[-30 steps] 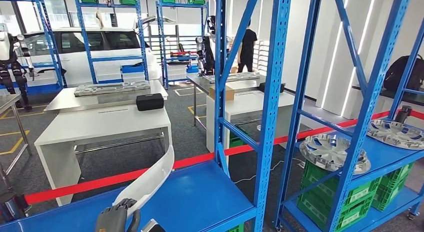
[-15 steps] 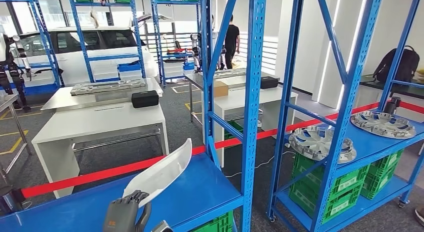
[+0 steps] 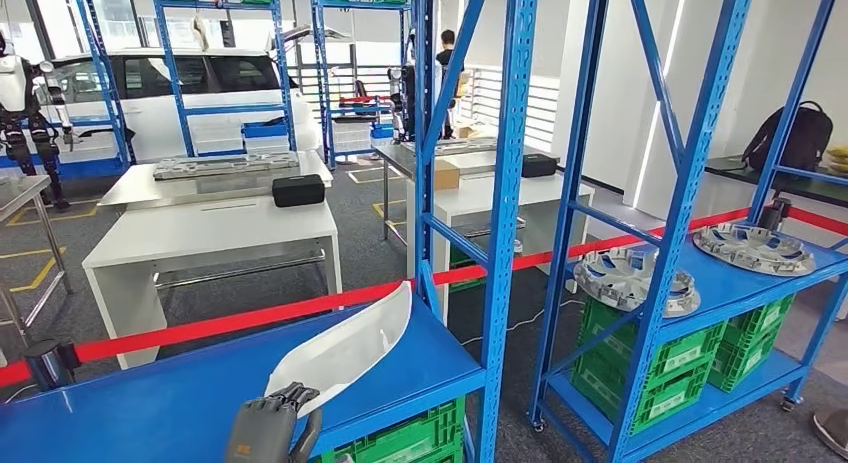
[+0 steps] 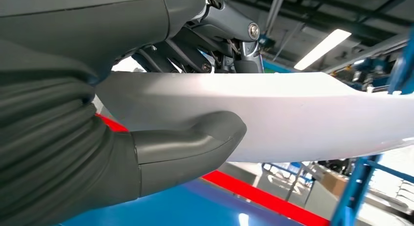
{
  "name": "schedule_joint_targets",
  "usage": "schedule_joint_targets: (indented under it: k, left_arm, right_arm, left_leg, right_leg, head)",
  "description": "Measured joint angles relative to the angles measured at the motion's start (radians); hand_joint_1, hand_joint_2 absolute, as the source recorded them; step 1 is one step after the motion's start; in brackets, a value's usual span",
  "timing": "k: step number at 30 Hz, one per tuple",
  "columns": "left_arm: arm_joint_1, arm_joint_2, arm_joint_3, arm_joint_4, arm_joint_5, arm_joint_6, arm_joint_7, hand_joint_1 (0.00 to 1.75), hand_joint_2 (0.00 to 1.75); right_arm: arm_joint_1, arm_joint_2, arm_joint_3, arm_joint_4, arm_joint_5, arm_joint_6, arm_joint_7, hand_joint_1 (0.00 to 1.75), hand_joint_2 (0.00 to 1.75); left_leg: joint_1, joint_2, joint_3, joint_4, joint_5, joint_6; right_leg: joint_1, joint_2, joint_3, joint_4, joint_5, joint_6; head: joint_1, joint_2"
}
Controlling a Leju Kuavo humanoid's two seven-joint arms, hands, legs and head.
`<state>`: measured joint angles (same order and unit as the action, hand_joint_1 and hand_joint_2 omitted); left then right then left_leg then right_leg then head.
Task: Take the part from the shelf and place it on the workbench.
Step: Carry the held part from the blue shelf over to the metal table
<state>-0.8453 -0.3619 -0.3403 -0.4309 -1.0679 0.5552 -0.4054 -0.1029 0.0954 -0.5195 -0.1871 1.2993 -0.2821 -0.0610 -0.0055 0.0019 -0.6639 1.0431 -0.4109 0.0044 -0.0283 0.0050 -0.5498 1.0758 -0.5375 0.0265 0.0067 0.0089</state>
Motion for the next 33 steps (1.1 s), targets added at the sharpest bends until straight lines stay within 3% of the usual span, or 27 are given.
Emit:
schedule_joint_targets:
  k: [1,4,6,8,9,10,11,13,15,16,17,19,20,21,23,24,25,26,28,30,31,32,33]
  left_arm:
    - [0.004,0.0,-0.009,-0.006,0.0,0.001,0.002,1.75,1.75]
    - [0.022,0.003,-0.035,-0.023,0.001,0.005,0.009,1.75,1.75]
    - [0.035,0.005,-0.051,-0.037,0.005,0.007,0.012,1.75,1.75]
    - [0.046,0.006,-0.066,-0.053,0.009,0.007,0.015,1.75,1.75]
    - [0.051,0.007,-0.073,-0.06,0.01,0.007,0.015,1.75,1.75]
    - [0.056,0.008,-0.078,-0.064,0.011,0.007,0.016,1.75,1.75]
    - [0.06,0.009,-0.082,-0.069,0.012,0.007,0.016,1.75,1.75]
    - [0.065,0.01,-0.092,-0.081,0.019,0.003,0.02,1.75,1.75]
    - [0.066,0.01,-0.107,-0.102,0.031,-0.003,0.028,1.75,1.75]
    - [0.067,0.011,-0.116,-0.112,0.038,-0.006,0.033,1.75,1.75]
    - [0.068,0.013,-0.125,-0.12,0.045,-0.01,0.037,1.75,1.75]
    - [0.075,0.018,-0.144,-0.133,0.062,-0.017,0.045,1.75,1.75]
    - [0.079,0.021,-0.153,-0.141,0.072,-0.021,0.05,1.75,1.75]
    - [0.083,0.025,-0.162,-0.148,0.081,-0.023,0.054,1.75,1.75]
    - [0.091,0.032,-0.177,-0.16,0.096,-0.026,0.06,1.75,1.75]
    - [0.097,0.036,-0.183,-0.164,0.102,-0.026,0.061,1.75,1.75]
    - [0.104,0.041,-0.188,-0.167,0.107,-0.027,0.06,1.75,1.75]
    - [0.109,0.045,-0.192,-0.17,0.112,-0.027,0.06,1.75,1.75]
    - [0.115,0.051,-0.201,-0.176,0.117,-0.027,0.059,1.75,1.75]
    - [0.117,0.055,-0.207,-0.186,0.121,-0.026,0.06,1.75,1.75]
    - [0.117,0.056,-0.21,-0.19,0.122,-0.025,0.06,1.75,1.75]
    - [0.118,0.057,-0.212,-0.194,0.123,-0.024,0.06,1.75,1.75]
    - [0.119,0.059,-0.215,-0.195,0.123,-0.023,0.061,1.75,1.75]
  right_arm:
    - [0.0,0.0,0.0,0.0,0.0,0.0,0.0,0.0,0.0]
    - [0.001,0.001,0.0,0.0,0.001,0.003,0.0,0.0,0.0]
    - [0.0,0.001,-0.001,0.0,0.003,0.005,0.001,0.0,0.0]
    - [0.0,0.001,-0.001,0.0,0.004,0.007,0.001,0.0,0.0]
    - [0.0,0.001,-0.001,0.0,0.004,0.008,0.001,0.0,0.0]
    - [0.0,0.001,-0.001,0.0,0.004,0.008,0.001,0.0,0.0]
    - [0.0,0.001,-0.001,0.0,0.006,0.009,0.002,0.0,0.0]
    - [0.0,0.001,-0.001,0.0,0.01,0.015,0.004,0.0,0.0]
    - [0.002,0.0,-0.001,0.0,0.017,0.017,0.009,0.0,0.0]
    - [0.004,-0.002,-0.001,0.0,0.019,0.014,0.017,0.0,0.0]
    - [0.007,-0.007,-0.001,0.0,0.021,0.008,0.028,0.0,0.0]
    - [0.016,-0.027,-0.002,0.0,0.019,-0.011,0.048,0.0,0.0]
    - [0.022,-0.043,-0.005,0.0,0.015,-0.019,0.051,0.0,0.0]
    - [0.026,-0.061,-0.009,0.0,0.01,-0.023,0.049,0.0,0.0]
    - [0.03,-0.097,-0.018,0.0,0.002,-0.025,0.042,0.0,0.0]
    - [0.031,-0.11,-0.021,0.0,0.001,-0.024,0.039,0.0,0.0]
    - [0.031,-0.119,-0.023,0.0,0.001,-0.023,0.037,0.0,0.0]
    - [0.032,-0.126,-0.024,0.0,0.003,-0.022,0.035,0.0,0.0]
    - [0.032,-0.13,-0.024,0.0,0.006,-0.02,0.033,0.0,0.0]
    - [0.029,-0.13,-0.024,-0.001,0.008,-0.02,0.032,0.0,0.0]
    - [0.028,-0.13,-0.024,-0.002,0.009,-0.02,0.032,0.0,0.0]
    - [0.027,-0.13,-0.024,-0.002,0.009,-0.02,0.032,0.0,0.0]
    - [0.027,-0.129,-0.024,-0.002,0.009,-0.021,0.033,0.0,0.0]
  left_leg:
    - [-0.002,-0.001,-0.005,0.004,0.006,-0.006]
    - [-0.001,-0.002,-0.014,0.006,0.012,-0.024]
    - [0.002,-0.003,-0.038,0.057,-0.051,-0.036]
    - [0.004,-0.003,-0.072,0.178,-0.15,-0.044]
    - [0.005,-0.003,-0.082,0.238,-0.178,-0.046]
    - [0.005,-0.003,-0.079,0.276,-0.183,-0.046]
    - [0.005,-0.003,-0.06,0.28,-0.166,-0.044]
    - [0.004,-0.004,0.027,0.192,-0.122,-0.034]
    - [-0.002,-0.005,0.133,0.05,-0.127,-0.02]
    - [-0.006,-0.006,0.162,0.002,-0.139,-0.015]
    - [-0.011,-0.007,0.172,-0.021,-0.145,-0.009]
    - [-0.013,-0.005,0.162,-0.033,-0.124,0.006]
    - [-0.012,-0.004,0.156,-0.038,-0.11,0.015]
    - [-0.009,-0.004,0.146,-0.042,-0.094,0.024]
    - [-0.009,-0.003,0.115,-0.041,-0.067,0.033]
    - [-0.009,-0.002,0.097,-0.039,-0.054,0.034]
    - [-0.01,-0.001,0.079,-0.036,-0.042,0.034]
    - [-0.01,0.001,0.06,-0.032,-0.031,0.033]
    - [-0.01,0.002,0.023,-0.02,-0.01,0.029]
    - [-0.013,0.002,-0.003,-0.006,0.005,0.021]
    - [-0.015,0.002,-0.009,-0.002,0.012,0.016]
    - [-0.015,0.002,-0.012,-0.002,0.02,0.01]
    - [-0.015,0.002,-0.013,-0.005,0.029,0.004]
  right_leg:
    - [0.002,0.002,0.009,-0.02,-0.007,-0.007]
    - [0.002,0.002,-0.008,-0.022,0.012,-0.032]
    - [-0.001,-0.001,-0.029,-0.025,0.033,-0.045]
    - [-0.001,-0.003,-0.057,-0.025,0.057,-0.049]
    - [0.0,-0.003,-0.072,-0.025,0.069,-0.049]
    - [0.0,-0.004,-0.087,-0.024,0.08,-0.048]
    - [0.001,-0.005,-0.101,-0.024,0.091,-0.047]
    - [0.001,-0.005,-0.125,-0.023,0.112,-0.042]
    - [0.002,-0.005,-0.138,-0.025,0.131,-0.033]
    - [0.0,-0.006,-0.139,-0.028,0.141,-0.026]
    - [-0.002,-0.007,-0.139,-0.033,0.151,-0.018]
    - [-0.006,-0.007,-0.138,-0.043,0.162,-0.003]
    - [-0.007,-0.007,-0.144,-0.033,0.144,0.001]
    - [-0.006,-0.006,-0.155,-0.005,0.108,0.004]
    - [-0.003,-0.005,-0.187,0.107,0.006,0.007]
    - [0.0,-0.005,-0.199,0.172,-0.027,0.01]
    - [0.001,-0.005,-0.202,0.219,-0.035,0.011]
    - [0.003,-0.005,-0.19,0.238,-0.021,0.011]
    - [0.003,-0.005,-0.115,0.174,0.027,0.009]
    - [0.006,-0.005,-0.014,0.04,0.015,0.002]
    - [0.008,-0.004,0.018,-0.009,-0.001,-0.003]
    - [0.011,-0.003,0.03,-0.035,-0.013,-0.009]
    - [0.011,-0.003,0.025,-0.039,-0.007,-0.015]
  head:
    - [-0.001,0.0]
    - [-0.004,0.0]
    - [-0.007,0.0]
    - [-0.01,0.0]
    - [-0.01,0.0]
    - [-0.01,0.0]
    - [-0.011,0.0]
    - [-0.011,0.0]
    - [-0.01,0.0]
    - [-0.01,0.0]
    - [-0.009,0.0]
    - [-0.01,0.0]
    - [-0.009,0.0]
    - [-0.008,0.0]
    - [-0.003,0.0]
    - [-0.002,0.0]
    - [-0.001,0.0]
    - [-0.001,0.0]
    - [0.0,0.0]
    - [0.001,0.0]
    - [0.001,0.0]
    - [0.0,0.0]
    - [-0.001,0.0]
